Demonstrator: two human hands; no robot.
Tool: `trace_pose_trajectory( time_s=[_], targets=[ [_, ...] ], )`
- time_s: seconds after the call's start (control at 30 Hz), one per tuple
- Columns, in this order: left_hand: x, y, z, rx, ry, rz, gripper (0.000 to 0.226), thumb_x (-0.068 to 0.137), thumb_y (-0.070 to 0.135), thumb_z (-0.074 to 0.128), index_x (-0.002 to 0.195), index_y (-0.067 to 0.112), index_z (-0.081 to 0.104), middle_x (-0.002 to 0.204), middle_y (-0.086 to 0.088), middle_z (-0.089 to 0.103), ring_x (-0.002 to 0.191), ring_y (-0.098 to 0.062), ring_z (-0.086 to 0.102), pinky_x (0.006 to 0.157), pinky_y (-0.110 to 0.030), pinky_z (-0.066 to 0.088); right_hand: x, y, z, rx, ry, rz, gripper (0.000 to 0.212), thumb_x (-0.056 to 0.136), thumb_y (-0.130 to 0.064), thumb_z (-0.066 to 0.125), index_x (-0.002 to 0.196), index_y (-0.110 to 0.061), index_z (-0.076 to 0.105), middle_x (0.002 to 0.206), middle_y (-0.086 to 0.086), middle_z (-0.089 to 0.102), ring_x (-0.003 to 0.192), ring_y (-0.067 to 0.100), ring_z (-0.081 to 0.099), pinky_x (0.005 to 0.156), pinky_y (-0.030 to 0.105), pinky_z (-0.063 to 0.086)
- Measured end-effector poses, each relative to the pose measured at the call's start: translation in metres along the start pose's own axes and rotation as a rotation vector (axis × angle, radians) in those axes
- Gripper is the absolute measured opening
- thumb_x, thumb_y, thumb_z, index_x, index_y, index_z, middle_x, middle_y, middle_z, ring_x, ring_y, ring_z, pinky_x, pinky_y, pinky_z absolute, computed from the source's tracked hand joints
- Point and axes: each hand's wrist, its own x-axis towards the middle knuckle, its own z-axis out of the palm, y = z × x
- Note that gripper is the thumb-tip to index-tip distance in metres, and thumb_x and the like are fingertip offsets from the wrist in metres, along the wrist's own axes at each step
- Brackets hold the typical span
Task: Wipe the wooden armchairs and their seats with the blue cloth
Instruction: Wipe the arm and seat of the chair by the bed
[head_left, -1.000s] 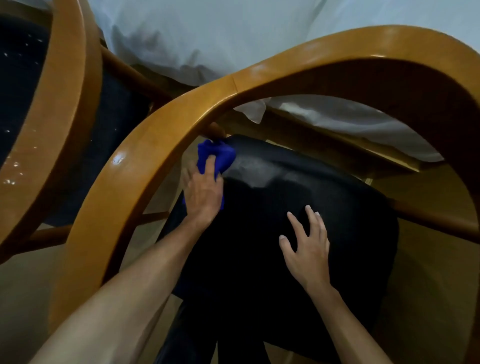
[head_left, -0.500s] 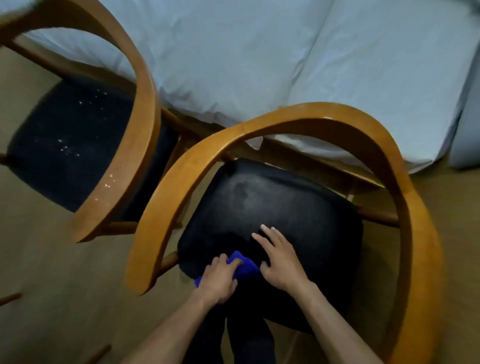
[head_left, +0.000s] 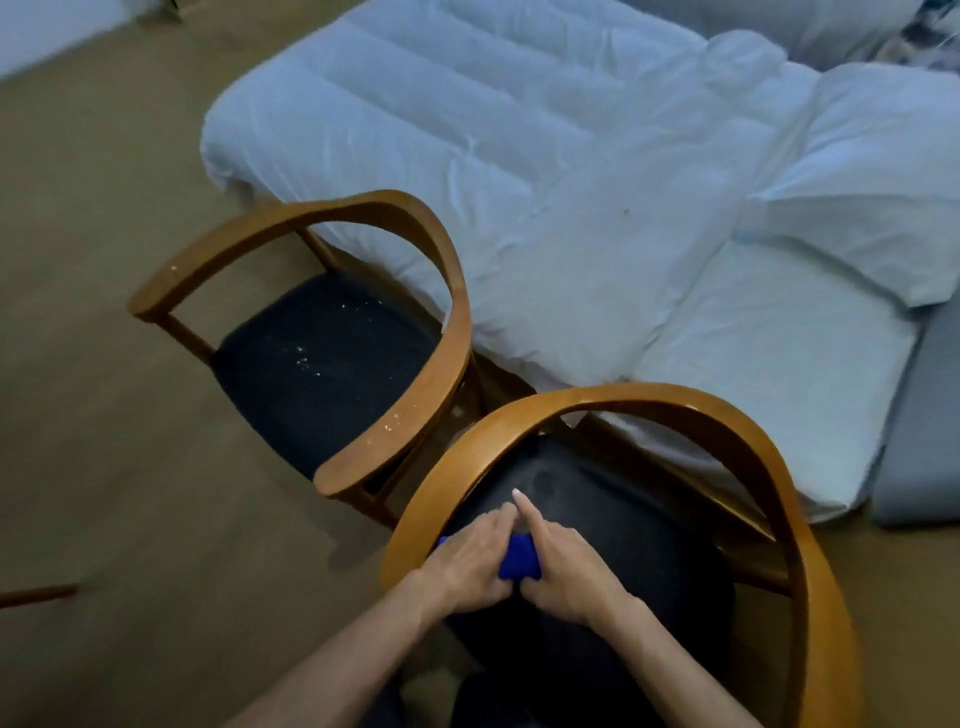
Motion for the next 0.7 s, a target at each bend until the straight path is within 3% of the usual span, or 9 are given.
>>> trace_pose_trajectory(
  time_s=[0.13, 0.33, 0.57, 0.7],
  targets=[
    [-0.024, -0.037, -0.031, 0.268, -0.024, 0.025, 0.059, 0.080, 0.024, 0.066, 0.129, 0.016, 0.036, 0.124, -0.006, 0.051, 0.113, -0.023, 0.049, 0.100, -0.037, 0.039, 0.020, -0.047, 0.005, -0.101, -0.028, -0.013, 0.057, 0.079, -0.028, 0.061, 0.133, -0.026, 0.041, 0.118, -0.006, 0.059, 0.104, 0.011, 0.056, 0.096, 0.029, 0.043],
    [-0.073, -0.135, -0.070, 0.306, -0.051, -0.001, 0.056, 0.080, 0.029, 0.064, 0.125, 0.018, 0.034, 0.121, -0.006, 0.047, 0.111, -0.026, 0.046, 0.100, -0.046, 0.034, 0.076, -0.143, 0.039, -0.152, -0.059, 0.012, 0.031, 0.086, -0.030, 0.056, 0.115, -0.023, 0.050, 0.109, -0.004, 0.061, 0.094, 0.011, 0.058, 0.089, 0.028, 0.048],
    [-0.107, -0.244, -0.120, 0.336, -0.013, 0.012, 0.066, 0.075, 0.037, 0.066, 0.129, 0.019, 0.032, 0.122, -0.007, 0.042, 0.110, -0.025, 0.042, 0.094, -0.043, 0.035, 0.137, -0.234, 0.061, -0.070, 0.047, 0.045, 0.026, 0.088, -0.028, 0.056, 0.112, -0.031, 0.047, 0.104, -0.011, 0.057, 0.091, 0.003, 0.055, 0.087, 0.023, 0.046],
    [-0.106, -0.267, -0.143, 0.220, 0.003, 0.028, 0.048, 0.081, 0.033, 0.063, 0.121, 0.020, 0.039, 0.115, -0.004, 0.050, 0.100, -0.020, 0.047, 0.091, -0.038, 0.038, 0.152, -0.254, 0.060, -0.086, 0.083, 0.068, 0.031, 0.089, -0.028, 0.055, 0.119, -0.029, 0.046, 0.110, -0.010, 0.058, 0.098, 0.003, 0.053, 0.093, 0.020, 0.038]
  ],
)
